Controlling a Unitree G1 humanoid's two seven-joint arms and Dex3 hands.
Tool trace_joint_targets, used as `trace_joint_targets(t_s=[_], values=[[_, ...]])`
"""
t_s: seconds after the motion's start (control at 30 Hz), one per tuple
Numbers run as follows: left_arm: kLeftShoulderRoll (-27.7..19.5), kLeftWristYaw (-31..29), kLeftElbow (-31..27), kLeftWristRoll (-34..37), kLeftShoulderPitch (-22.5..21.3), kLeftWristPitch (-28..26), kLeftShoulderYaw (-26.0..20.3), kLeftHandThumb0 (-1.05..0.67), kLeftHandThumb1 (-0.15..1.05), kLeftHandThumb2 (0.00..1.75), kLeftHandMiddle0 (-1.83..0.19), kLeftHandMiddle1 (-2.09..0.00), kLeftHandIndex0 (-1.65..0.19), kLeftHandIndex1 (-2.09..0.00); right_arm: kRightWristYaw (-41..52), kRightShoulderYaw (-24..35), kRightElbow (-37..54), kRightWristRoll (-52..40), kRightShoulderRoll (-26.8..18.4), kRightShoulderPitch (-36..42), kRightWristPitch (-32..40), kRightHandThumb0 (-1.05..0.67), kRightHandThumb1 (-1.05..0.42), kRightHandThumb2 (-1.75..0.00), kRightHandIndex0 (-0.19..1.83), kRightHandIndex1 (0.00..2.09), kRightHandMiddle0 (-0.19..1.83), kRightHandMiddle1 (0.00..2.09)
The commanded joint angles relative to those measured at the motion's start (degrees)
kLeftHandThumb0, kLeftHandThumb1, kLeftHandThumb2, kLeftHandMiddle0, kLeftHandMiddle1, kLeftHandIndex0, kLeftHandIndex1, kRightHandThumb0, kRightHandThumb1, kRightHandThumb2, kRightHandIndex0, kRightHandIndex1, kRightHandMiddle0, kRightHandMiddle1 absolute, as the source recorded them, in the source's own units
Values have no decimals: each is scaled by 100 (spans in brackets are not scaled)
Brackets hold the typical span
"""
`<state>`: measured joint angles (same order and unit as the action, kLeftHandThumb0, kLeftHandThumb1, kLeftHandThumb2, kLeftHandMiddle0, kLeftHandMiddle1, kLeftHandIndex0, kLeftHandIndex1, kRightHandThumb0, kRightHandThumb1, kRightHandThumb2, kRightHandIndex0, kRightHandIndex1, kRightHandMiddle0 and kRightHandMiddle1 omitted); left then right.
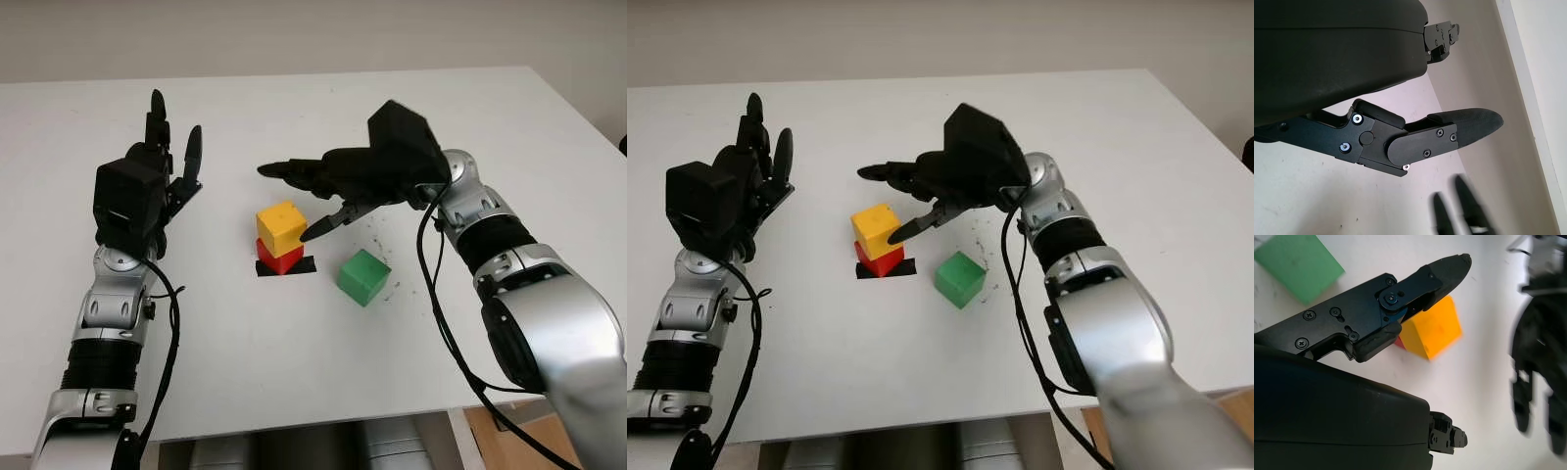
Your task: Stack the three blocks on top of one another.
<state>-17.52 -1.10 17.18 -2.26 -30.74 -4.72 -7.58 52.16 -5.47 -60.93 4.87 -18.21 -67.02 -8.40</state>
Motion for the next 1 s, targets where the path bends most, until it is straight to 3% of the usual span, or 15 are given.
trace_joint_targets(t_s=[0.0,0.13,0.27,0.3,0.37,0.43,0.8,0.97], values=[[11,18,-108,-3,12,-17,-12,-75,105,67,19,0,19,0,-101,226,438,-181,-255,-70,170,-71,-86,-5,-19,0,-15,4],[25,49,-88,30,5,-26,-44,-76,105,67,19,0,19,0,-296,443,1316,-371,-603,262,436,-64,-86,-6,-13,4,-5,9],[-2,15,-36,29,-7,61,-29,-76,105,66,19,0,19,0,-465,416,2010,-196,-1106,677,-253,-57,-83,-4,9,15,13,19],[-6,11,-39,25,-7,62,-26,-75,105,66,19,0,19,0,-475,407,2102,-188,-1175,737,-342,-56,-82,-5,13,18,14,25],[-5,6,-34,32,-13,68,-29,-75,105,67,19,0,19,0,-492,386,2458,-110,-1421,944,-447,-54,-81,-5,16,23,4,58],[-17,-19,-19,41,-20,69,-30,-75,105,66,19,0,19,0,-525,385,2866,-3,-1679,1193,-541,-54,-82,-6,16,24,3,68],[-79,-235,12,99,-63,79,-29,-75,105,66,19,0,19,0,-856,91,4477,1013,-2694,2316,-1471,-54,-88,-6,22,7,30,18],[-74,-264,84,123,-107,114,-44,-76,105,66,19,0,19,0,-1297,-109,4778,1570,-2844,2647,-2407,-58,-87,-5,24,7,40,15]])
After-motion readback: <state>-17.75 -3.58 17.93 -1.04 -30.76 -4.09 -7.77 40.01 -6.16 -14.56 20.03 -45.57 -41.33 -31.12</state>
